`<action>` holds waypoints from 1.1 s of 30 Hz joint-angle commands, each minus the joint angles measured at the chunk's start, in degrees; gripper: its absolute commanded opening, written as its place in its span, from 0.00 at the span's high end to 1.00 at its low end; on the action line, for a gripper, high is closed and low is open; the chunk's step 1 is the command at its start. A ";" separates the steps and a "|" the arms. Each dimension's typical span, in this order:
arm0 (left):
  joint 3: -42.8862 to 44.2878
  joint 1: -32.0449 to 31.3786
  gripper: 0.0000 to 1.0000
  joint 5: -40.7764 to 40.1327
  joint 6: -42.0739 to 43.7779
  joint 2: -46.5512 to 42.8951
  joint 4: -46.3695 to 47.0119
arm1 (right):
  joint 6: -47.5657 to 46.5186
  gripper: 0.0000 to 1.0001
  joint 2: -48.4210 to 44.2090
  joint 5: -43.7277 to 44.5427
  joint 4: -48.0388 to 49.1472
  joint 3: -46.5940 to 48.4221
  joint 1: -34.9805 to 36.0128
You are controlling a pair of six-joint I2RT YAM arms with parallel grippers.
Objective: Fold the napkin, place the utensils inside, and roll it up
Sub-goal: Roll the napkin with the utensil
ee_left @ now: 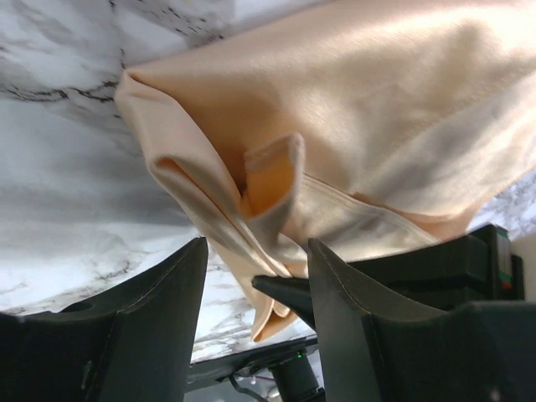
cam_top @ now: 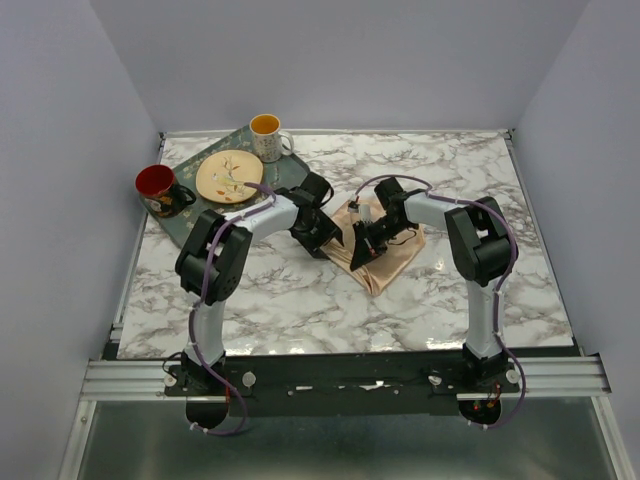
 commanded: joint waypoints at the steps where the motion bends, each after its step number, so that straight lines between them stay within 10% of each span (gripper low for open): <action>1: -0.02 -0.05 0.41 -3.14 -1.84 2.67 -1.69 | -1.29 0.99 0.61 7.15 2.19 -0.72 0.75; 17: -3.63 -0.32 1.00 -9.57 -2.90 5.66 -1.52 | -0.24 0.89 -1.32 14.79 2.11 -0.81 3.12; 33: -3.89 -0.31 1.00 -4.65 -4.21 5.67 -1.60 | 3.45 0.46 -16.69 38.08 -1.23 -2.29 12.17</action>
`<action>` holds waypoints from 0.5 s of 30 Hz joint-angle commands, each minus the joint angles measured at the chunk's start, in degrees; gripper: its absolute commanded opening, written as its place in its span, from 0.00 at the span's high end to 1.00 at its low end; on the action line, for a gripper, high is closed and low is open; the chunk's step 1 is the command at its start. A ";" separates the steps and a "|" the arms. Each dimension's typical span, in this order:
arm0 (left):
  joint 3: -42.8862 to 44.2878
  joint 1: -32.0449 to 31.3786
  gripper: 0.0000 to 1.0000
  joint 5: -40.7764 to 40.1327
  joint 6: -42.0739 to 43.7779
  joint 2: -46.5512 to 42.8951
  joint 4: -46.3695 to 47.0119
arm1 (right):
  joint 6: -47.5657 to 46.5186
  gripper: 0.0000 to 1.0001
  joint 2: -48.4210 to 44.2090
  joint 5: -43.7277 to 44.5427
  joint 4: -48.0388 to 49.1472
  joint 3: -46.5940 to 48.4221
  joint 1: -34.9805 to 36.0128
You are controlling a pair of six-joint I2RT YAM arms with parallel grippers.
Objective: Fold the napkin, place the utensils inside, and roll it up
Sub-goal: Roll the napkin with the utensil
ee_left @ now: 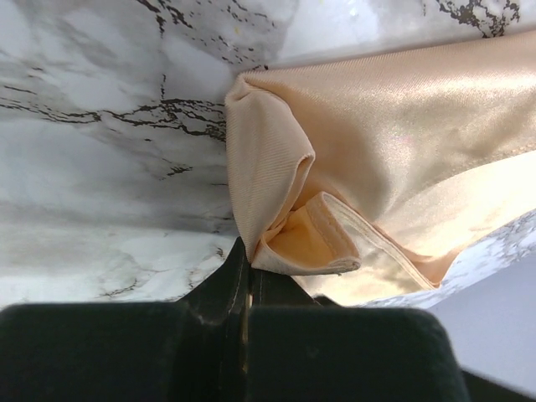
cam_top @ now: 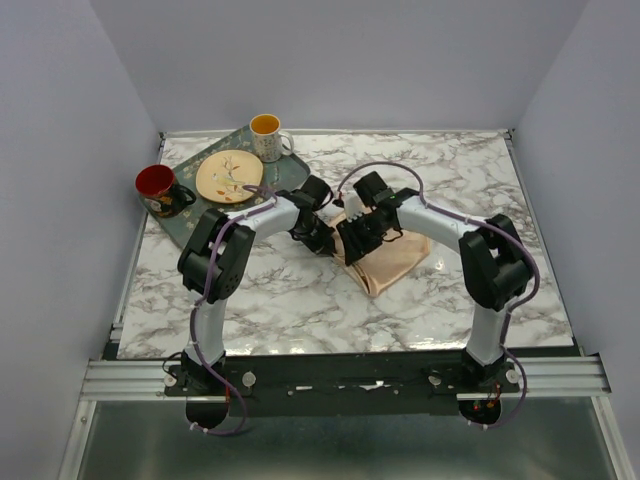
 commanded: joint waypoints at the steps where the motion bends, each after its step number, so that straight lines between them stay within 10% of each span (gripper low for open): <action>1: -3.04 -0.21 1.00 -2.70 -1.44 3.09 -1.91 | 1.31 0.39 -7.02 15.18 -0.73 -2.93 4.52; 10: -3.30 -0.21 1.00 -0.06 -3.11 2.21 -1.91 | 4.30 0.28 -13.71 30.04 14.64 -14.10 13.22; 13: -3.92 -0.12 1.00 0.20 -3.11 1.50 -1.91 | 3.43 0.00 -12.83 34.17 19.65 -16.56 15.16; 15: -4.27 -0.12 1.00 0.38 -3.11 1.41 -2.00 | 1.34 0.00 -12.13 37.15 22.80 -17.70 16.39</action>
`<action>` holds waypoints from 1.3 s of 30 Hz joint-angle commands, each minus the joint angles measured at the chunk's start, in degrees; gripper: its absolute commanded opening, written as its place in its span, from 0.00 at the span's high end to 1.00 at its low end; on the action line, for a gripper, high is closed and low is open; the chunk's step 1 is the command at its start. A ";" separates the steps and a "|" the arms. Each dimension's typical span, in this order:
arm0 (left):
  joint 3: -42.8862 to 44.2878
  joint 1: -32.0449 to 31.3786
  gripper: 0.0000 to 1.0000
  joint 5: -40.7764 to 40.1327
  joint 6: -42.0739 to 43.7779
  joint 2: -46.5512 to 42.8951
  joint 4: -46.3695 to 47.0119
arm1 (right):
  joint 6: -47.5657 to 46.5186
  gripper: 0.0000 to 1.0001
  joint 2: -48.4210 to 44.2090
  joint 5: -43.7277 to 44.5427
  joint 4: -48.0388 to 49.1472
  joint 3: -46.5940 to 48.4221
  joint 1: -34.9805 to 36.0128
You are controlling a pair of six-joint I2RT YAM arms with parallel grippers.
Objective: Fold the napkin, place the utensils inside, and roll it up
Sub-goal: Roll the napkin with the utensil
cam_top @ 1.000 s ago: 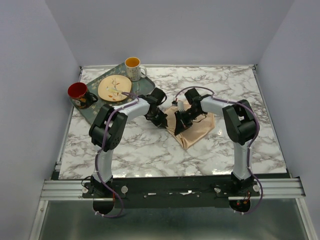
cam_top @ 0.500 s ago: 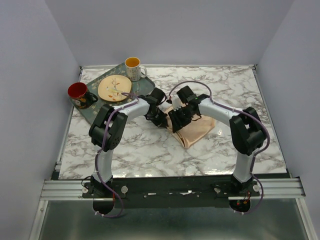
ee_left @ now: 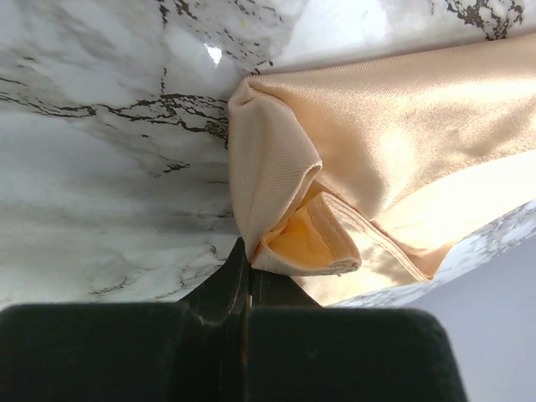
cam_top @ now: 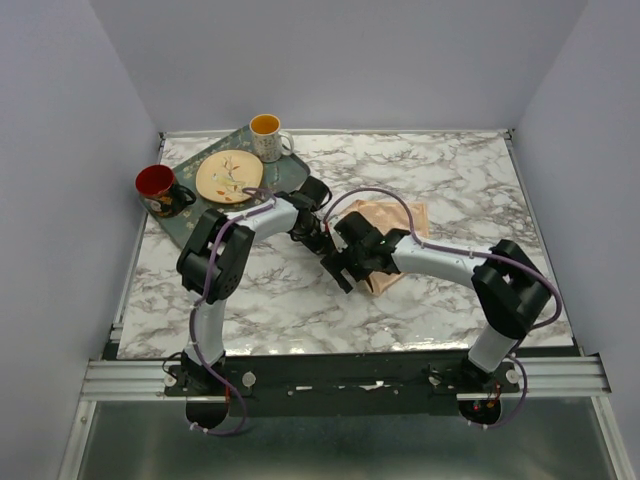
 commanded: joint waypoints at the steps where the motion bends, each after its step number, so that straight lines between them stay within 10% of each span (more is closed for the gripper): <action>1: -3.55 -0.38 1.00 -1.28 -0.82 1.68 -3.22 | -2.38 0.00 0.64 11.26 11.19 -2.49 4.09; 18: -5.40 -0.12 1.00 0.12 -2.13 -0.96 -3.31 | -1.94 0.35 6.79 21.11 10.51 -1.18 6.21; 39: -3.82 0.94 1.00 2.32 -2.75 -2.81 -3.40 | -5.11 0.46 8.28 21.65 4.96 0.66 7.62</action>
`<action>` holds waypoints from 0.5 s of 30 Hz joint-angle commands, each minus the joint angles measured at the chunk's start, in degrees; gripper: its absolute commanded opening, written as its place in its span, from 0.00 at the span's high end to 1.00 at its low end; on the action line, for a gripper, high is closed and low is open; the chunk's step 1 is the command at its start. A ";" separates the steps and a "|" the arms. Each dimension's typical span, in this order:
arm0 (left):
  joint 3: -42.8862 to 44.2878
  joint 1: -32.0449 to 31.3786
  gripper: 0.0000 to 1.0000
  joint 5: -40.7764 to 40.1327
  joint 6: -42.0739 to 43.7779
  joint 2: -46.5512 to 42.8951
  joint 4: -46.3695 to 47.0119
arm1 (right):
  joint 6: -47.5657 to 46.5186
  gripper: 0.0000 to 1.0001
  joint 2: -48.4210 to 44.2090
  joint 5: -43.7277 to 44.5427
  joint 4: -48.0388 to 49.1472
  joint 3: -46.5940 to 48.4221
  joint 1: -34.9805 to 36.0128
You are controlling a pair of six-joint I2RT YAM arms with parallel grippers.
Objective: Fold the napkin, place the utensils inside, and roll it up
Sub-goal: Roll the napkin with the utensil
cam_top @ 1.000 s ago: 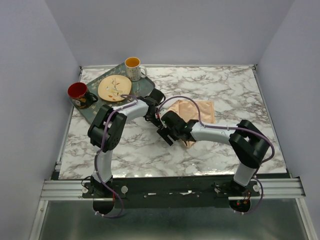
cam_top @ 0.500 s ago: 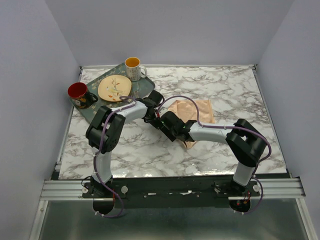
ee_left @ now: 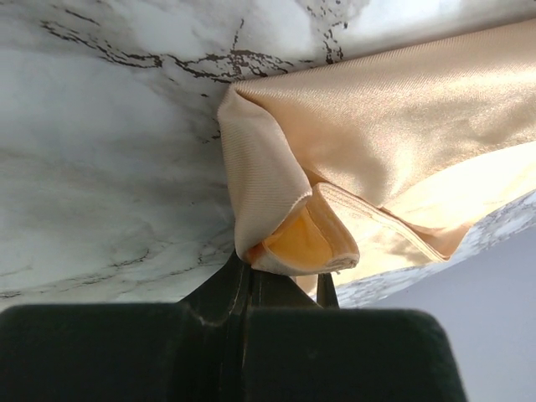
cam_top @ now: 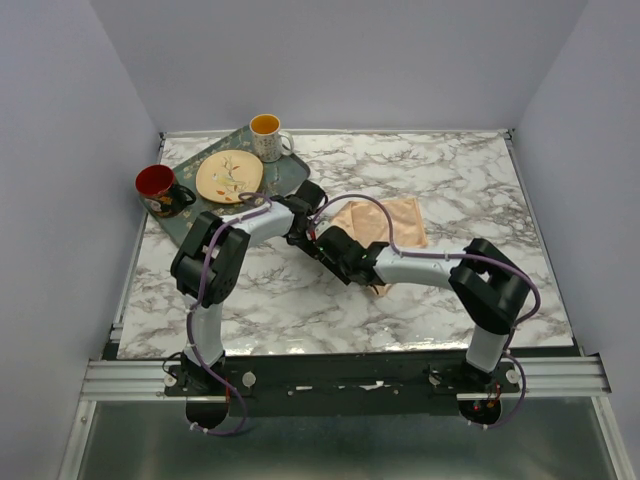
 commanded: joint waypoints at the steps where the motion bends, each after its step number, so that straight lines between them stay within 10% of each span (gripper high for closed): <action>1: 0.14 0.63 1.00 0.42 -0.13 0.08 -4.05 | -1.89 0.51 2.89 -0.80 -3.94 1.45 0.16; 11: -1.18 1.42 1.00 1.91 0.66 -0.89 -3.97 | -2.07 0.80 5.52 -3.61 -4.90 3.56 0.08; 12: -1.18 1.42 1.00 2.09 0.84 -0.89 -4.05 | -2.16 1.00 5.61 -3.53 -4.81 3.65 -0.01; 15: -1.27 1.78 1.00 2.61 1.37 -0.89 -3.96 | -2.69 0.99 5.44 -4.84 -4.81 3.91 -0.19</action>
